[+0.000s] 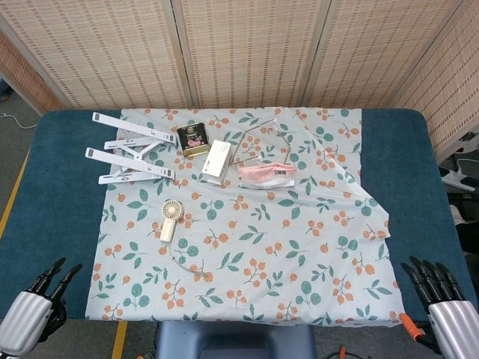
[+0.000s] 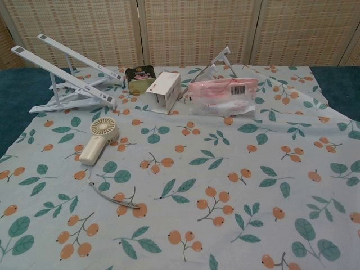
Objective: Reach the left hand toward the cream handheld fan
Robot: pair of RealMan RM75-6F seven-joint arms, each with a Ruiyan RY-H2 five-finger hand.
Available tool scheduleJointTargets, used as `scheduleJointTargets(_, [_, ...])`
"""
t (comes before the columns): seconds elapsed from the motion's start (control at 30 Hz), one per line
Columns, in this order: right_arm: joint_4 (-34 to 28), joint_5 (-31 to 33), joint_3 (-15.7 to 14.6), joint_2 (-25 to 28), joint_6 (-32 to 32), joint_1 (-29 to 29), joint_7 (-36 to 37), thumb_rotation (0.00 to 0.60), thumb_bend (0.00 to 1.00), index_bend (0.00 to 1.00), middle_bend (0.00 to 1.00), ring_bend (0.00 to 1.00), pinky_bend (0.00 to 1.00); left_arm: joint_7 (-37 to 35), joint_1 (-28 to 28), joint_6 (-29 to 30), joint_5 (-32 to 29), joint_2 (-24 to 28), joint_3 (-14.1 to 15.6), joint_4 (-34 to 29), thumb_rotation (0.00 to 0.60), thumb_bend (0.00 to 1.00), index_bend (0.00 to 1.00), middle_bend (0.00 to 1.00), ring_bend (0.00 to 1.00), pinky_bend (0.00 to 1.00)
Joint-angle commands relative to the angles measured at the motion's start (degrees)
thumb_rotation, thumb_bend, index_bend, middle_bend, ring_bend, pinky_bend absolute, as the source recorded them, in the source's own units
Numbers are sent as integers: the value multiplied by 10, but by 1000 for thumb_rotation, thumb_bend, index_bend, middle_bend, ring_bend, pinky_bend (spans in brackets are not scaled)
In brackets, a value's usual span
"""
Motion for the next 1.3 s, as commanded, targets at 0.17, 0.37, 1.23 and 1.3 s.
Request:
scheduleJointTargets(0.17, [3, 6, 0, 1, -4, 0, -1, 600, 191, 0, 0, 0, 0, 0, -15, -25, 4, -12, -1, 7, 600, 407, 0, 0, 0, 212])
scheduleJointTargets(0.37, [8, -5, 3, -10, 2, 1, 0, 600, 191, 0, 0, 0, 0, -3, -54, -62, 16, -63, -19, 24, 600, 629, 0, 432, 361, 628])
scheduleJointTargets(1.23, [41, 67, 45, -69, -33, 25, -48, 600, 191, 0, 0, 0, 0, 190, -221, -344, -168, -235, -121, 89, 600, 1000, 0, 1000, 970, 1000])
scheduleJointTargets(1.3, [43, 70, 47, -72, -33, 26, -52, 600, 191, 0, 0, 0, 0, 189, -227, -353, -178, -243, -122, 104, 600, 1000, 0, 1000, 970, 1000])
